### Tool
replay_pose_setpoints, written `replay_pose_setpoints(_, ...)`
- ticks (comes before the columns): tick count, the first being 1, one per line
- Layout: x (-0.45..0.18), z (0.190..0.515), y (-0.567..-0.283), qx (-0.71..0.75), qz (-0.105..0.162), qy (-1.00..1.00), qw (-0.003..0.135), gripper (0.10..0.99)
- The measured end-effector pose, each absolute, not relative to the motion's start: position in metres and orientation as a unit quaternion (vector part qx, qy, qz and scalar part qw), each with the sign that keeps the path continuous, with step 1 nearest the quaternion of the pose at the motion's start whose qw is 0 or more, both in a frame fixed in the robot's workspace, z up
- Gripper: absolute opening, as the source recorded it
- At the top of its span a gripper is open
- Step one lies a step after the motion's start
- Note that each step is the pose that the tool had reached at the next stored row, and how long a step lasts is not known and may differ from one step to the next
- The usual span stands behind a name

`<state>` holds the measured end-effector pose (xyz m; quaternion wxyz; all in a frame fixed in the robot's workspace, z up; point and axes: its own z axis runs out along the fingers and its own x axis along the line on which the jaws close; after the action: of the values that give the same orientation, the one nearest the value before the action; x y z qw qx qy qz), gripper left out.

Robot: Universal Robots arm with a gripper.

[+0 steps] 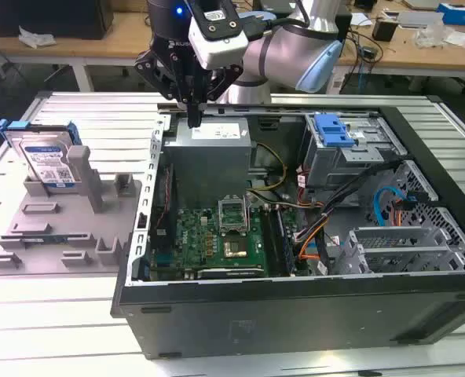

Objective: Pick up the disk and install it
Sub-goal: 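Reach for the disk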

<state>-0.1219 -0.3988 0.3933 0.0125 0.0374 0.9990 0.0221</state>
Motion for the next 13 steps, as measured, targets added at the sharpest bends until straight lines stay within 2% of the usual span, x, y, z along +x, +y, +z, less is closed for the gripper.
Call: replay_pose_setpoints(13,-0.1219,0.3933,-0.3989,0.037,0.022,0.999,0.012,0.106)
